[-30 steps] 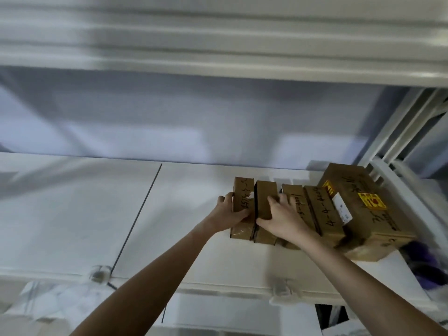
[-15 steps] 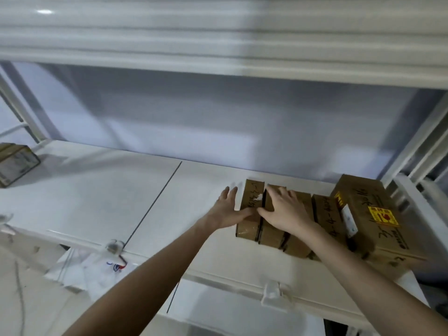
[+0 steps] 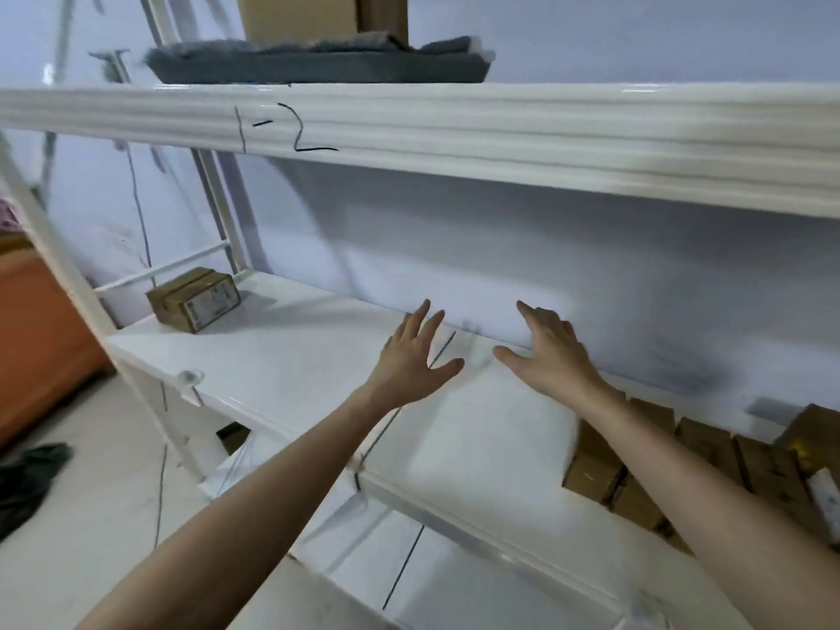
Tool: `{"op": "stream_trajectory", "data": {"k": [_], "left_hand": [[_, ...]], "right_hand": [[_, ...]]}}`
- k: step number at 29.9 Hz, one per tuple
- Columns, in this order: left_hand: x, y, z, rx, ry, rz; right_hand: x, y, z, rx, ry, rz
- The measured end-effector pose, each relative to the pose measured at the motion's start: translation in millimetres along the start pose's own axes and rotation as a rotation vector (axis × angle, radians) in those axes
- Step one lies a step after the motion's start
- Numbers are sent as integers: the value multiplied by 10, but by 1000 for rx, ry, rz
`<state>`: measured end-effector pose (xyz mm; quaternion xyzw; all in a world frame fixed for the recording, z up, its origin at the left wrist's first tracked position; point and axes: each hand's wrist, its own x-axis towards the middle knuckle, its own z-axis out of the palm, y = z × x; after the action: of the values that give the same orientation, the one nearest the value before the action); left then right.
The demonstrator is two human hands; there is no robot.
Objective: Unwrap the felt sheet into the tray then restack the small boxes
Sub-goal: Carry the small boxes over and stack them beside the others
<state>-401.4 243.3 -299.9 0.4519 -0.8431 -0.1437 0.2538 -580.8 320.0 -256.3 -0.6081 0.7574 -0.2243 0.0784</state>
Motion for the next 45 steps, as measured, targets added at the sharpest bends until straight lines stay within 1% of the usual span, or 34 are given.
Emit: {"op": "stream_trajectory", "data": {"k": [4, 8, 13, 21, 27, 32, 37, 42, 45], "left_hand": [[-133, -587, -500, 39, 55, -43], [-293, -1278, -1014, 62, 91, -100], [-540, -2044, -1615, 36, 110, -186], [-1077, -2976, -2197, 34, 140, -330], [-1329, -3512, -2361, -47, 171, -445], [-1215, -3978, -2399, -70, 170, -509], [-833, -4498, -2414, -90, 141, -517], [-194, -5147, -2450, -121, 105, -526], [162, -5480, -2436, -147, 68, -561]], "right_hand": [[146, -700, 263, 45, 23, -87], [251, -1465, 629, 64, 4, -141], [334, -2310, 1067, 93, -34, -199], [458, -3336, 1644, 83, -143, -283], [610, -3808, 2048, 139, -230, -345], [913, -4038, 2445, 224, -296, -347], [1446, -4278, 2838, 310, -333, -309], [2201, -4496, 3335, 371, -355, -259], [2619, -4581, 3590, 377, -385, -207]]}}
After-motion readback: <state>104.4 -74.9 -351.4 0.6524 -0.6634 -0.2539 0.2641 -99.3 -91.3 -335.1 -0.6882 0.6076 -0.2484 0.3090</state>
